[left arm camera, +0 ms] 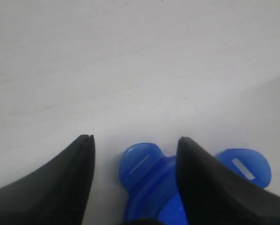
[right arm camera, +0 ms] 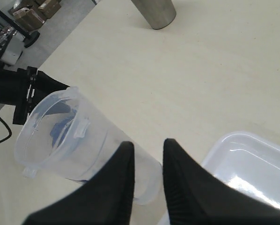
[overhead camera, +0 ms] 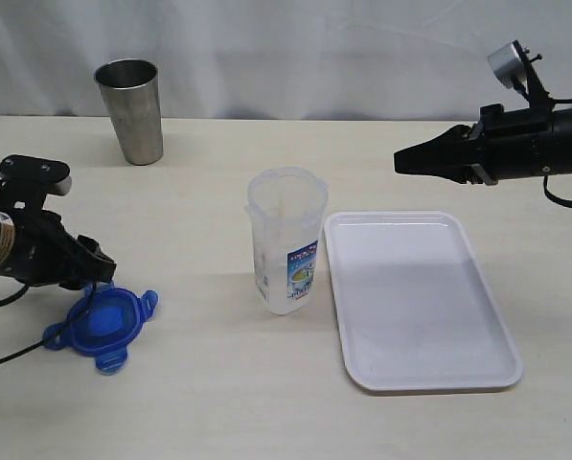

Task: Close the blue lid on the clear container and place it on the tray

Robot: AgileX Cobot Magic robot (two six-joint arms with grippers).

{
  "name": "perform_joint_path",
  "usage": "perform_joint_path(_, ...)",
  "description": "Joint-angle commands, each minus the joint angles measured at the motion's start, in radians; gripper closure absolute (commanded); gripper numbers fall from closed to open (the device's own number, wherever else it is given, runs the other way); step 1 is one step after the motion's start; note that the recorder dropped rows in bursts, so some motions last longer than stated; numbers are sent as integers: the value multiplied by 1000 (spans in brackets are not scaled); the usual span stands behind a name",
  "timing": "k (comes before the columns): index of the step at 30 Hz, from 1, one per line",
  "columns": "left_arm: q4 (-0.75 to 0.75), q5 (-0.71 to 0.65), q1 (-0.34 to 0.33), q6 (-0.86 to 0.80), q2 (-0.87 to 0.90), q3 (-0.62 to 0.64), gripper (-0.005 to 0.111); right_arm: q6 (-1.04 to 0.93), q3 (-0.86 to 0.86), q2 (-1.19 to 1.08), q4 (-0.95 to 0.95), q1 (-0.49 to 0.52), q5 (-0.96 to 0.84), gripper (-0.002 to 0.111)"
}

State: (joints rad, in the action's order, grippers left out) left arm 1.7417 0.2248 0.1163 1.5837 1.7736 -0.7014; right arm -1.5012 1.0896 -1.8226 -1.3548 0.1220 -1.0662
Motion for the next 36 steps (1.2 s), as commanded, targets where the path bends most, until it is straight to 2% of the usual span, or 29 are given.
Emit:
perform_joint_path(1,3,57,-29,-33,54,-25,56,-4,-2,3,1,3,-12,86)
perform_joint_path(3,-3,35,-29,-90,86,-44,56,-6,-2,3,1,3,-12,86)
perform_joint_path(8,3,158,-29,-119,156,-81,56,-8,-2,3,1,3,-12,86)
perform_joint_path(11,3,133,-30,-119,161,-81,56,-8,-2,3,1,3,-12,86)
perform_joint_path(21,3,133,-39,-89,138,-81,86,-8,-2,3,1,3,-12,86)
perform_joint_path(29,3,178,-39,-89,138,-81,104,-8,-2,3,1,3,-12,86)
perform_joint_path(36,3,193,-39,-89,92,-81,107,-8,-2,3,1,3,-12,86)
